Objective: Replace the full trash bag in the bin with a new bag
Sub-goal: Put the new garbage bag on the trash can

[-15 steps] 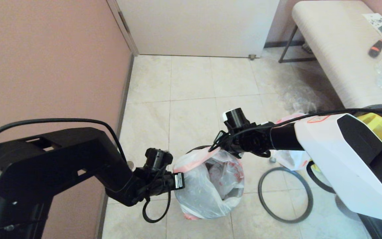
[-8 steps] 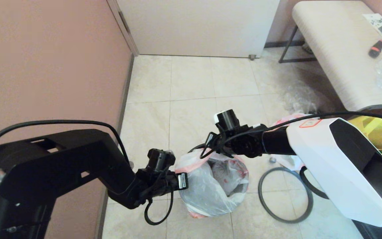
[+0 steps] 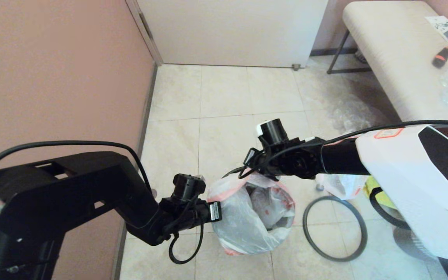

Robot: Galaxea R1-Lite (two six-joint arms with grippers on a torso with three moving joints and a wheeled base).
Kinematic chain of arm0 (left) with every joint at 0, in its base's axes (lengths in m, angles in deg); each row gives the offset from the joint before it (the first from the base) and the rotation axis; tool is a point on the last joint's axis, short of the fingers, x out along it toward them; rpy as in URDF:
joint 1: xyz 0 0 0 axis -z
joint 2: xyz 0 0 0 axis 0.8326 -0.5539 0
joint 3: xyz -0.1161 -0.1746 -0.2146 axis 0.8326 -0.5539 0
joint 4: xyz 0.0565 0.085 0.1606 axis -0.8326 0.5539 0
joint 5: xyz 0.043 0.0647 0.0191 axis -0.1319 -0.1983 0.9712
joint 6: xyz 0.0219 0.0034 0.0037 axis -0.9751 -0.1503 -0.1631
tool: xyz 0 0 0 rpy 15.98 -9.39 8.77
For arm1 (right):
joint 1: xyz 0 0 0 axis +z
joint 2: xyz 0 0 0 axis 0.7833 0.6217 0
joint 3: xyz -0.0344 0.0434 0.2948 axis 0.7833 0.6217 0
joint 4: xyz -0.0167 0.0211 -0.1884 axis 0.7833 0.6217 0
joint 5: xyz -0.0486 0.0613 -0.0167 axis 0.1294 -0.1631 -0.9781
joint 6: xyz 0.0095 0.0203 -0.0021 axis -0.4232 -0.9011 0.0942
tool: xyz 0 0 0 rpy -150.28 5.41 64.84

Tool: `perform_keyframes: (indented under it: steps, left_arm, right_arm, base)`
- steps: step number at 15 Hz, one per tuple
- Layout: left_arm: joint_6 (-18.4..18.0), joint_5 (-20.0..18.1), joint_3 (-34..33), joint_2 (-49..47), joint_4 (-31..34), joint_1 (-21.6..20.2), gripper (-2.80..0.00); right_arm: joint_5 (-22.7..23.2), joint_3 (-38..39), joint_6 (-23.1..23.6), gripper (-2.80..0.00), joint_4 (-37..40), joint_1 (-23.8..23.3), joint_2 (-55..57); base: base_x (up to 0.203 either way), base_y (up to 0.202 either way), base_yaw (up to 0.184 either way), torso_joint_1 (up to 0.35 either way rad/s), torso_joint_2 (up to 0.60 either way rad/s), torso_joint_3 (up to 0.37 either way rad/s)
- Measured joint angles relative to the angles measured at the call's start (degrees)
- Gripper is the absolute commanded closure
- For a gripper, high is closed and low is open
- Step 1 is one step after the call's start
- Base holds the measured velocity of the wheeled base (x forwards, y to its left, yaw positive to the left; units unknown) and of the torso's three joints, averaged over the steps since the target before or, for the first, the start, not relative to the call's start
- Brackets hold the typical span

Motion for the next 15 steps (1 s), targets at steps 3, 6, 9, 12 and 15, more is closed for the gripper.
perform_keyframes:
  steps: [3,6,9,12,15]
  left_arm:
    - [0.0,0.18,-0.17,0.0,-1.43,-0.22,0.0]
    - [-0.1,0.22,-0.91,0.0,-3.21,-0.3,0.0]
    - [0.01,0.27,-1.05,-0.04,-3.8,-0.63,0.0]
    - [0.12,0.18,-0.88,-0.04,-3.83,-0.8,0.0]
    - [0.23,0.2,-0.88,0.0,-3.83,-0.96,0.0]
  right_arm:
    - [-0.04,1.15,-0.08,0.0,-0.1,-4.14,-0.13]
    - [0.27,0.68,0.45,0.0,-0.41,-7.59,0.53]
    - [0.35,2.31,0.59,0.0,0.52,-7.79,-0.32]
    - [0.75,7.01,0.51,0.0,0.96,-3.48,-4.97]
    - [2.58,9.91,3.01,0.0,2.44,1.71,-7.78]
  base:
    - [0.0,0.0,0.0,0.0,0.0,0.0]
    - [0.0,0.0,0.0,0.0,0.0,0.0]
    - [0.0,0.0,0.0,0.0,0.0,0.0]
    - [0.0,0.0,0.0,0.0,0.0,0.0]
    - [0.0,0.0,0.0,0.0,0.0,0.0]
